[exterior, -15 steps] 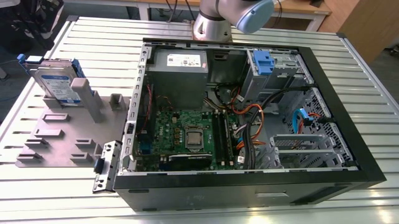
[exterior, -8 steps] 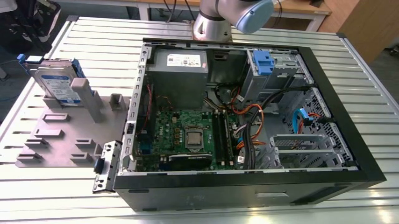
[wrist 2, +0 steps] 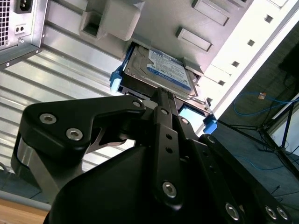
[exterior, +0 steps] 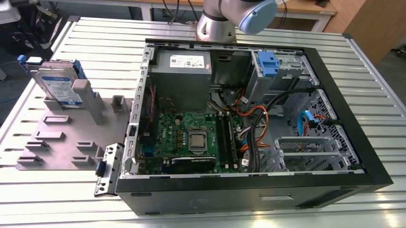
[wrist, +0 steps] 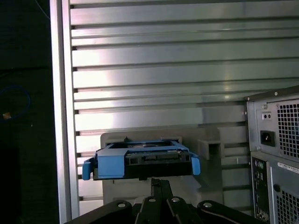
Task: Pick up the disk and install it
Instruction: 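Reach for the disk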
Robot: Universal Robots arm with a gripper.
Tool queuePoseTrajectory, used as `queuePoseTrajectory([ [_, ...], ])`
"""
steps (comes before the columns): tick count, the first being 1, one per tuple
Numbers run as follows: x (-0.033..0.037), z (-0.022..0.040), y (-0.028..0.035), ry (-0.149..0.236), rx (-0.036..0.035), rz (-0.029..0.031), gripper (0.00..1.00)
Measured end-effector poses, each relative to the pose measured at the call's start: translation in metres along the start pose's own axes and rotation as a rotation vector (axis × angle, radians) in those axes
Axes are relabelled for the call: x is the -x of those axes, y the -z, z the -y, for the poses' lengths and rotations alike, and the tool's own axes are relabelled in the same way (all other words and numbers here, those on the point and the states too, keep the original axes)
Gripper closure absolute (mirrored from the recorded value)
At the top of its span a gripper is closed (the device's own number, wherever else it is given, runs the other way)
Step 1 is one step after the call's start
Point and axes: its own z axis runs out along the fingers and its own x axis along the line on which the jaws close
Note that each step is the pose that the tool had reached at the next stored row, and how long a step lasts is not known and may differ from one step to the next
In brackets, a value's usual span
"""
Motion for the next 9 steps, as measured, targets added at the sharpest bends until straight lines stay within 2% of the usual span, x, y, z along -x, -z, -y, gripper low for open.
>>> queuePoseTrajectory([
  [3, -0.0001, 0.0, -0.0009, 0.0, 0.0001, 0.0002, 0.89],
  [7, -0.0011, 0.0, -0.006, 0.0, 0.0, 0.0001, 0.89],
  [9, -0.0011, 0.0, -0.0059, 0.0, -0.0001, 0.0, 0.89],
])
